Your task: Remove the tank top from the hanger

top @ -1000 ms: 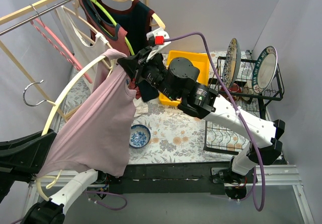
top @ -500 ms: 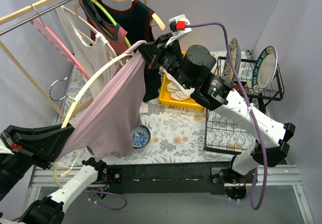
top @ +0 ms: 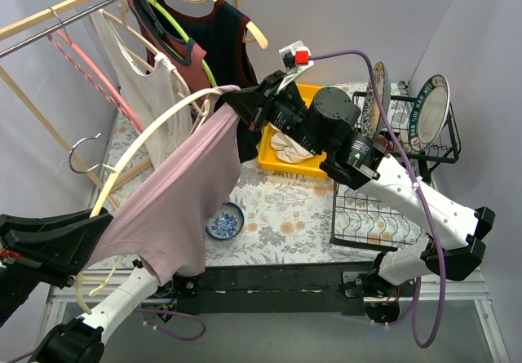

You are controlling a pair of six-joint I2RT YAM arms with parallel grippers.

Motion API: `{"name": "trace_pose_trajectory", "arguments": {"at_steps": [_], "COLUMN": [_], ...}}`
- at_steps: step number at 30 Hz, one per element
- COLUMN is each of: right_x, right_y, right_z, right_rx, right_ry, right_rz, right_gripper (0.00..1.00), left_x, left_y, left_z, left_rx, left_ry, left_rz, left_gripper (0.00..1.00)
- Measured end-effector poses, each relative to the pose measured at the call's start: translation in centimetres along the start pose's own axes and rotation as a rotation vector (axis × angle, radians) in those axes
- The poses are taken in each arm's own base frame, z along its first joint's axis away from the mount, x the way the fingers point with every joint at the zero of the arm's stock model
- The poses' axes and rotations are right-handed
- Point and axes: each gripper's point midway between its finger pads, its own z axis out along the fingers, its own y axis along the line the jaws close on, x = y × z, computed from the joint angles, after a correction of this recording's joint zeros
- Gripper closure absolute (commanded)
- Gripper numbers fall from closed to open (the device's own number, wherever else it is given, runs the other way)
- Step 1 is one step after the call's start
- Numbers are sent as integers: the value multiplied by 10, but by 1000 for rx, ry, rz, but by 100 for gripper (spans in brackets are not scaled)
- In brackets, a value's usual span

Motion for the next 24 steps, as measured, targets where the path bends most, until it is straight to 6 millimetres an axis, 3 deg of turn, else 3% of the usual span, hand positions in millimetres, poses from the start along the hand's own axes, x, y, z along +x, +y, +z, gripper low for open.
{"name": "trace_pose_trajectory", "arguments": {"at_steps": [6, 11, 16, 20, 22, 23, 24], "right_x": [11, 20, 52, 69, 70, 70, 71], "right_y": [0, 20, 47, 55, 57, 59, 64], "right_z": [-4, -8, -24, -29, -31, -32, -34], "right_rx": [-5, -150, -340, -384, -396, -408, -435], "right_ry": [33, 83, 175, 222, 227, 229, 236], "right_rz": [25, 16, 26, 36, 40, 42, 46], "right_gripper": [99, 99, 99, 99, 93, 83, 79], "left_x": [-6, -8, -13, -23, -32, -35, -39], "left_y": [0, 7, 12, 13, 14, 14, 14], "left_z": [5, 24, 46, 50, 49, 48, 48], "left_rx": [2, -10, -7, -11, -17, -20, -23], "left_ry": [-23, -46, -89, -132, -170, -182, -199], "left_rz": [-10, -43, -68, -65, -60, -59, -58], "left_gripper": [100, 100, 100, 100, 100, 100, 100]}}
